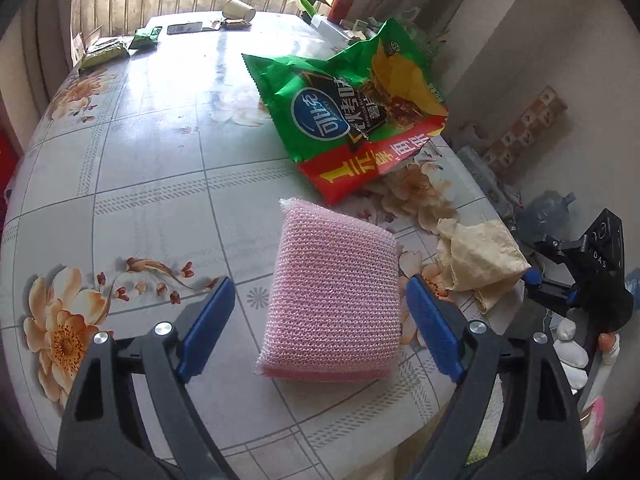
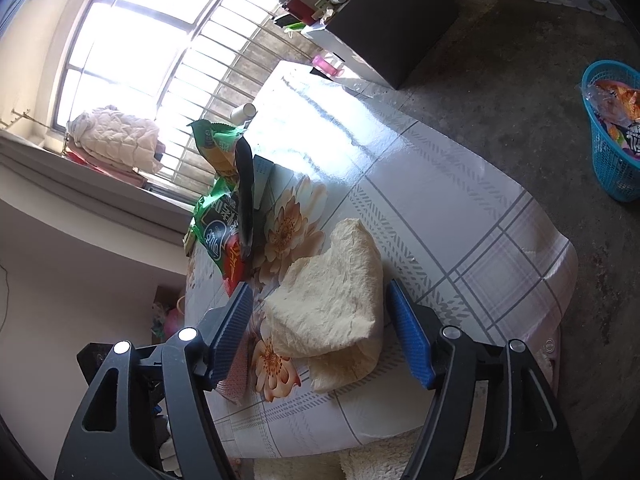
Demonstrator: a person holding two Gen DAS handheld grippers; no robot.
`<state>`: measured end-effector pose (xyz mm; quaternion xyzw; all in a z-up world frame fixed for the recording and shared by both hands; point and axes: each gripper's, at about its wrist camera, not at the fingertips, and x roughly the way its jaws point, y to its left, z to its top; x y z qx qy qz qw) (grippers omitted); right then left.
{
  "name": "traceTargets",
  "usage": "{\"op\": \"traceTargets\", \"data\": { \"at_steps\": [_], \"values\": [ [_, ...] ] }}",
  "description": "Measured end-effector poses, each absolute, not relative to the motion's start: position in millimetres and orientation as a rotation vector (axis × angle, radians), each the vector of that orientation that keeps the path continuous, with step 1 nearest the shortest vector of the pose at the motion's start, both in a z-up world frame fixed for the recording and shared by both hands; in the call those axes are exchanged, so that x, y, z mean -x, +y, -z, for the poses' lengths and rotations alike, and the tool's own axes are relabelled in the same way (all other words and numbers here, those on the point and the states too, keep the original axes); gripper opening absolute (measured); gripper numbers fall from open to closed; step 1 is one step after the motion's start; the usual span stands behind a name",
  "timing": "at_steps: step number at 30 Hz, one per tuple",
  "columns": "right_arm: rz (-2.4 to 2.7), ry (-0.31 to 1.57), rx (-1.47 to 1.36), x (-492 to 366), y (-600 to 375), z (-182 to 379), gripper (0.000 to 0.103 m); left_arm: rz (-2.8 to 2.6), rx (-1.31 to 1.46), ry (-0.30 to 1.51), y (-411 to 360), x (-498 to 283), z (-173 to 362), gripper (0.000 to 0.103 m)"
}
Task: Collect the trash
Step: 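Close the left tool on the pink sponge while the right tool regrasps the beige cloth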
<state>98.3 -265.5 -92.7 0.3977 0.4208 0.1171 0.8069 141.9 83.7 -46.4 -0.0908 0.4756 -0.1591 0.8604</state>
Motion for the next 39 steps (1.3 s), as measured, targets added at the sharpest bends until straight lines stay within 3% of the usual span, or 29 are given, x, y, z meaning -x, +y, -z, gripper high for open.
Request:
{"op": "traceTargets", "data": {
  "at_steps": [8, 26, 32, 39],
  "values": [
    [-0.242, 0.893, -0.612, -96.9, -234.6, 71.6, 0.078, 0.318, 0.137, 1.013, 65.1, -146.9, 50.7, 0.083],
    [-0.065, 0.945, -0.09, -105.4, -161.3, 82.8, 0.078, 0.309, 0.066, 1.009, 58.5, -143.2, 52.3, 0.083],
    [-0.008, 0.94, -0.04, -105.4, -165.5, 82.9, 0.061, 0.296, 0.022, 0.983, 51.1, -141.6, 47.6, 0.083],
    [0.01, 0.94, -0.045, -106.0, -170.0, 82.7, 0.051, 0.262, -0.115, 0.984, 29.4, -140.9, 57.5, 0.084]
  ]
}}
